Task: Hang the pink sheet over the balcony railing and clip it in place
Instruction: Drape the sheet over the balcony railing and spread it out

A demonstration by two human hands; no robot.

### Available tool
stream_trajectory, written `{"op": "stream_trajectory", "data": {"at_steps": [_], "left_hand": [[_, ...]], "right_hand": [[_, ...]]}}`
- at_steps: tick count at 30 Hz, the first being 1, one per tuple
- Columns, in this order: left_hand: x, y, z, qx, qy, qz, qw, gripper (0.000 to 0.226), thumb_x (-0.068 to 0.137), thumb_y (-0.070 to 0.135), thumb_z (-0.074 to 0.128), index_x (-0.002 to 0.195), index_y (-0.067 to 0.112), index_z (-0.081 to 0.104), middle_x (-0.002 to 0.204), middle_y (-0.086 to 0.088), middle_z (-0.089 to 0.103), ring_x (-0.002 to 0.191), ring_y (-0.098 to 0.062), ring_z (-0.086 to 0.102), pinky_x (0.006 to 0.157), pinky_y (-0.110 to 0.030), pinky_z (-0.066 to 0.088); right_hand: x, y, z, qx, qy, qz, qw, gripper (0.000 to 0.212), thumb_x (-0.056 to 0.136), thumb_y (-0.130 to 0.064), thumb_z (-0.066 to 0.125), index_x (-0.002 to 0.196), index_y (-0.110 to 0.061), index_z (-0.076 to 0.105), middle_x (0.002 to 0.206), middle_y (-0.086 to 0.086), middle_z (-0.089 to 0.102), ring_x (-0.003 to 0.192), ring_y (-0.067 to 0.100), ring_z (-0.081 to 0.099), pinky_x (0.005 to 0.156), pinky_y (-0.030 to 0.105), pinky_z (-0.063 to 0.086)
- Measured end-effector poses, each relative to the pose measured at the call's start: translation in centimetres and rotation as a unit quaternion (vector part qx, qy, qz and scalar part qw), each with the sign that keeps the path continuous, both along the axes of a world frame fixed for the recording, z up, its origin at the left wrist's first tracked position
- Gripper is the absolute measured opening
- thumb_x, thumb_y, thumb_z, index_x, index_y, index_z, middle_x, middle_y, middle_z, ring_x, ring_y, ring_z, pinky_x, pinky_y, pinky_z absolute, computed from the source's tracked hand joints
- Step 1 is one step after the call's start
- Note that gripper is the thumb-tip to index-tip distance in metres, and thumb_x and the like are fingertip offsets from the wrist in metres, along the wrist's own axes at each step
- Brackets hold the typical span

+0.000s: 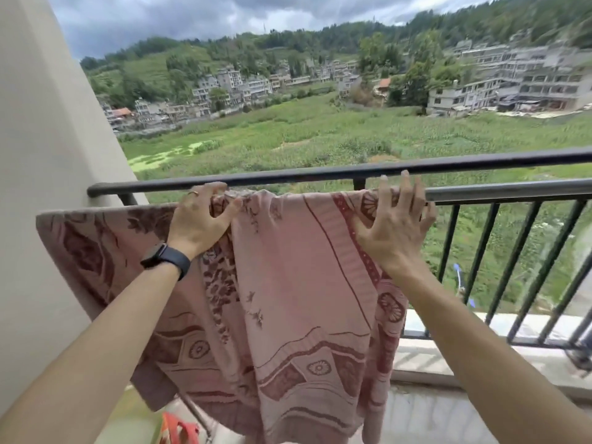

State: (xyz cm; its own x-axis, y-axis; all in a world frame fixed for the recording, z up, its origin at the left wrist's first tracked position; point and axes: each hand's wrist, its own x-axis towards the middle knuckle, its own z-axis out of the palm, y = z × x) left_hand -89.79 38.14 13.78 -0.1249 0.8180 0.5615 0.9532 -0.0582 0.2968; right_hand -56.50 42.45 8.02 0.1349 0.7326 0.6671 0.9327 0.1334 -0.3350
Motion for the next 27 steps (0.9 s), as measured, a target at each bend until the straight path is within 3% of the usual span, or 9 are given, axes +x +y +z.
{"op": "stream_trajectory", "data": {"at_steps": [3, 5, 8, 11, 15, 19, 23, 25, 27], "left_hand": [[-2.5, 0.8, -0.6, -0.004, 0.086, 0.018, 0.996, 0.068, 0.088, 0.072, 0.041, 0.138, 0.027, 0.049, 0.122, -0.014, 0.063, 0.119, -0.036, 0.051, 0.098, -0.052, 0.043], [-3.4, 1.5, -1.0, 0.004, 0.127, 0.002, 0.992, 0.070, 0.089, 0.074, 0.034, 0.134, 0.024, 0.054, 0.116, -0.014, 0.067, 0.111, -0.036, 0.057, 0.094, -0.051, 0.045], [-3.5, 2.7, -2.0, 0.082, 0.103, -0.035, 0.991, 0.052, 0.095, 0.056, 0.049, 0.122, 0.015, 0.065, 0.100, -0.015, 0.070, 0.093, -0.035, 0.064, 0.081, -0.045, 0.050], [-3.6, 2.9, -2.3, 0.157, -0.036, -0.060, 0.985, 0.028, 0.098, 0.034, 0.055, 0.110, 0.016, 0.072, 0.085, -0.013, 0.073, 0.071, -0.028, 0.062, 0.064, -0.032, 0.044], [-2.7, 2.8, -2.1, 0.199, -0.104, -0.078, 0.971, 0.022, 0.101, 0.023, 0.049, 0.106, 0.012, 0.068, 0.098, -0.009, 0.071, 0.088, -0.029, 0.063, 0.069, -0.029, 0.041], [-1.1, 1.1, -5.1, 0.232, -0.104, -0.075, 0.964, 0.030, 0.103, 0.031, 0.043, 0.101, 0.009, 0.065, 0.097, -0.010, 0.067, 0.092, -0.031, 0.058, 0.082, -0.030, 0.039], [-2.3, -1.6, -8.7, 0.248, -0.054, -0.090, 0.963, 0.031, 0.104, 0.029, 0.043, 0.100, 0.007, 0.064, 0.104, -0.013, 0.064, 0.098, -0.030, 0.056, 0.085, -0.034, 0.043], [-3.5, -1.9, -9.5, 0.215, 0.022, -0.084, 0.973, 0.032, 0.103, 0.031, 0.045, 0.102, 0.007, 0.065, 0.109, -0.014, 0.064, 0.106, -0.033, 0.057, 0.090, -0.043, 0.044], [-3.8, -2.0, -9.4, 0.166, 0.071, -0.056, 0.982, 0.030, 0.097, 0.034, 0.051, 0.105, 0.011, 0.067, 0.117, -0.013, 0.061, 0.112, -0.035, 0.054, 0.097, -0.050, 0.041]], "right_hand": [[-0.1, -2.3, -2.7, 0.049, 0.209, -0.032, 0.976, 0.085, 0.084, -0.058, 0.063, 0.150, -0.017, 0.028, 0.155, 0.015, 0.024, 0.142, 0.030, 0.023, 0.108, 0.055, 0.021], [-0.6, -3.5, -3.4, -0.010, 0.338, 0.017, 0.941, 0.066, 0.089, -0.049, 0.064, 0.140, -0.016, 0.039, 0.138, 0.010, 0.046, 0.129, 0.028, 0.044, 0.103, 0.046, 0.039], [-0.3, -3.9, -4.2, -0.142, 0.359, 0.051, 0.921, 0.022, 0.098, -0.033, 0.056, 0.108, -0.013, 0.062, 0.086, -0.004, 0.063, 0.084, 0.022, 0.063, 0.066, 0.029, 0.044], [3.1, -4.5, -2.8, -0.055, 0.376, -0.026, 0.925, 0.018, 0.099, -0.027, 0.056, 0.097, -0.010, 0.060, 0.078, -0.004, 0.059, 0.068, 0.017, 0.056, 0.060, 0.028, 0.046], [9.6, -6.8, -6.0, -0.036, 0.351, -0.165, 0.921, 0.025, 0.093, -0.035, 0.062, 0.097, -0.011, 0.056, 0.094, 0.017, 0.064, 0.085, 0.036, 0.057, 0.069, 0.034, 0.035], [11.1, -8.3, -13.2, -0.168, 0.332, -0.209, 0.904, 0.036, 0.093, -0.046, 0.055, 0.103, -0.011, 0.054, 0.100, 0.027, 0.065, 0.095, 0.046, 0.060, 0.072, 0.042, 0.038], [12.2, -8.5, -15.6, -0.285, 0.339, -0.228, 0.867, 0.049, 0.080, -0.056, 0.052, 0.105, -0.014, 0.056, 0.105, 0.021, 0.065, 0.099, 0.043, 0.062, 0.084, 0.046, 0.051], [11.9, -8.2, -14.9, -0.272, 0.325, -0.223, 0.878, 0.061, 0.070, -0.057, 0.061, 0.115, -0.016, 0.053, 0.118, 0.019, 0.060, 0.113, 0.044, 0.056, 0.094, 0.055, 0.049], [10.3, -8.0, -12.0, -0.169, 0.304, -0.186, 0.919, 0.075, 0.070, -0.045, 0.070, 0.133, -0.014, 0.043, 0.139, 0.019, 0.046, 0.130, 0.041, 0.042, 0.107, 0.057, 0.037]]}}
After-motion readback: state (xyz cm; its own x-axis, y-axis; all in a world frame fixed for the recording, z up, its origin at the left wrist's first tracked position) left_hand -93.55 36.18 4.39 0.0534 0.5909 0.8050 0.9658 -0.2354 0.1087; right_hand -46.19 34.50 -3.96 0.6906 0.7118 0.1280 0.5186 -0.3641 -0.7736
